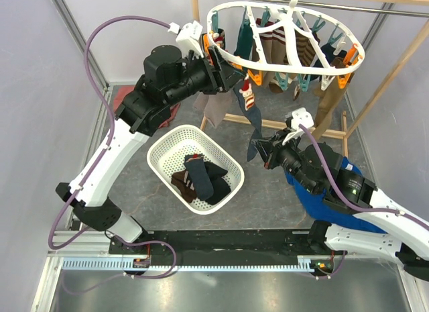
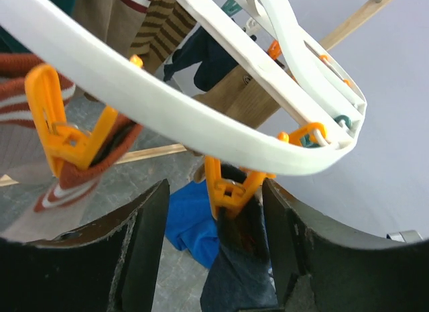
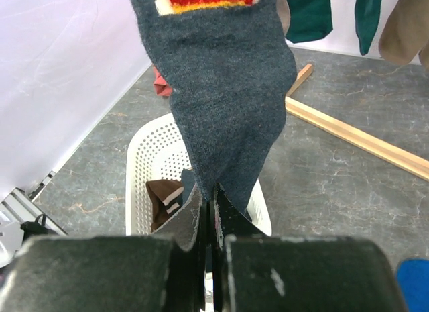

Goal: Remove the socks clipped to the hanger

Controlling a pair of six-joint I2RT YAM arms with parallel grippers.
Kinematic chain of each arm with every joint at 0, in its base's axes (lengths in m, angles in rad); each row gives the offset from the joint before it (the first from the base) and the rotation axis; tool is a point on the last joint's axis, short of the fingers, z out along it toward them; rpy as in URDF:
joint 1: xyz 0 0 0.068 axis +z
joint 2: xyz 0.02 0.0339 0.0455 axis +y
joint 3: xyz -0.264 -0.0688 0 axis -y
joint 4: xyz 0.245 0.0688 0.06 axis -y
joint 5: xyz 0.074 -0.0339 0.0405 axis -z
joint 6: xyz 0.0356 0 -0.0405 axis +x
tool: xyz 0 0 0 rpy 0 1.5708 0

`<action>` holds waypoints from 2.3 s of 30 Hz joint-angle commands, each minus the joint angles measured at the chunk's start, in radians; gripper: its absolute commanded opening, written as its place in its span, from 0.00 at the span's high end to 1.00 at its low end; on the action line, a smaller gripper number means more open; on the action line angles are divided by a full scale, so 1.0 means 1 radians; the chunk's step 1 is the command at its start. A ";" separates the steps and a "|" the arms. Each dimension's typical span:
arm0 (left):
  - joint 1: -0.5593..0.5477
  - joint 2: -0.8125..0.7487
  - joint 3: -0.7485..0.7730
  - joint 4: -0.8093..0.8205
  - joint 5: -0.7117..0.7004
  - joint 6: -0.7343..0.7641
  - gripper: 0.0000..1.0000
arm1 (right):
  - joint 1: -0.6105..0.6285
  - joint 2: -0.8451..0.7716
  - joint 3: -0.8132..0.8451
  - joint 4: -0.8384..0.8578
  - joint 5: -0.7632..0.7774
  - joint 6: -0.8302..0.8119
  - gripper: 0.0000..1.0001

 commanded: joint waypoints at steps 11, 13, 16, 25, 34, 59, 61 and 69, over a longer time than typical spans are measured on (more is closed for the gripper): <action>0.022 0.064 0.144 -0.007 0.033 0.107 0.70 | 0.001 -0.013 -0.014 0.051 -0.014 0.016 1.00; 0.022 0.065 0.144 -0.007 0.037 0.106 0.85 | 0.001 -0.011 -0.017 0.053 -0.015 0.018 1.00; 0.022 0.065 0.138 -0.006 0.036 0.099 0.98 | 0.001 -0.002 -0.025 0.050 -0.028 0.015 1.00; 0.022 0.067 0.153 -0.007 0.044 0.084 0.98 | 0.001 0.140 -0.045 0.099 -0.124 0.042 1.00; 0.022 0.036 0.158 0.025 0.097 -0.028 0.98 | 0.001 0.390 -0.028 0.264 -0.200 0.091 0.97; 0.022 0.007 0.119 0.049 0.174 -0.192 0.98 | 0.001 0.102 0.082 0.040 -0.009 -0.013 0.18; 0.022 0.009 0.116 0.049 0.179 -0.216 0.98 | 0.001 0.102 0.092 0.047 0.018 -0.021 0.18; 0.021 0.013 0.102 0.053 0.217 -0.209 0.98 | 0.000 0.135 0.047 0.114 0.067 -0.064 0.14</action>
